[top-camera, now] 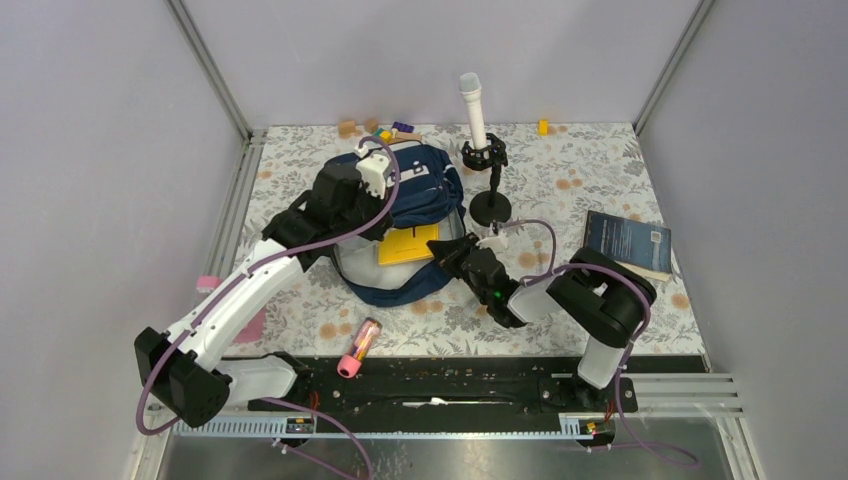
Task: Pack the student bag
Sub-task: Place the book in the student bag.
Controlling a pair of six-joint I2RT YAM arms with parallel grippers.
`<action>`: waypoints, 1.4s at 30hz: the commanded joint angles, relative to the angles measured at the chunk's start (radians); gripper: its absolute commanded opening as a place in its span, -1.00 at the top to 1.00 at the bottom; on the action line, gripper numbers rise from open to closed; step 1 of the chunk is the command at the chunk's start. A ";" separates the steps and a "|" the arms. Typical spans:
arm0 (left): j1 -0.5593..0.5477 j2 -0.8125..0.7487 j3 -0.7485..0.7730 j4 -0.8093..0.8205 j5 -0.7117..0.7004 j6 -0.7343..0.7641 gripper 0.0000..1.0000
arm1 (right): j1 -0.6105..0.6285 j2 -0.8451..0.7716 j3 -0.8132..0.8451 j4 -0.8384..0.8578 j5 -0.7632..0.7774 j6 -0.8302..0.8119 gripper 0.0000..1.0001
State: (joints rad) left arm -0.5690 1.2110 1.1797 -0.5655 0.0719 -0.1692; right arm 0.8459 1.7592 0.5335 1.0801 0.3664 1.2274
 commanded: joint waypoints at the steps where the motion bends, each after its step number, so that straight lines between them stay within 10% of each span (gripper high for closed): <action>1: 0.004 -0.036 0.003 0.109 0.077 0.051 1.00 | -0.010 0.030 0.047 0.025 0.227 -0.026 1.00; 23: 0.004 -0.027 0.010 0.098 0.064 0.033 1.00 | -0.067 0.196 0.409 -0.212 0.183 -0.352 0.98; 30: 0.005 -0.040 0.023 0.073 -0.030 0.018 1.00 | -0.067 0.151 0.365 -0.212 0.116 -0.456 -0.14; 42: 0.025 0.012 0.046 0.025 -0.161 -0.015 1.00 | -0.045 0.002 0.243 -0.236 0.067 -0.533 -0.43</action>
State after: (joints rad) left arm -0.5671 1.2125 1.1698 -0.5400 0.0124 -0.1581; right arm 0.7853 1.8771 0.8215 0.8425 0.4454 0.7662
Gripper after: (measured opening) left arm 0.009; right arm 0.710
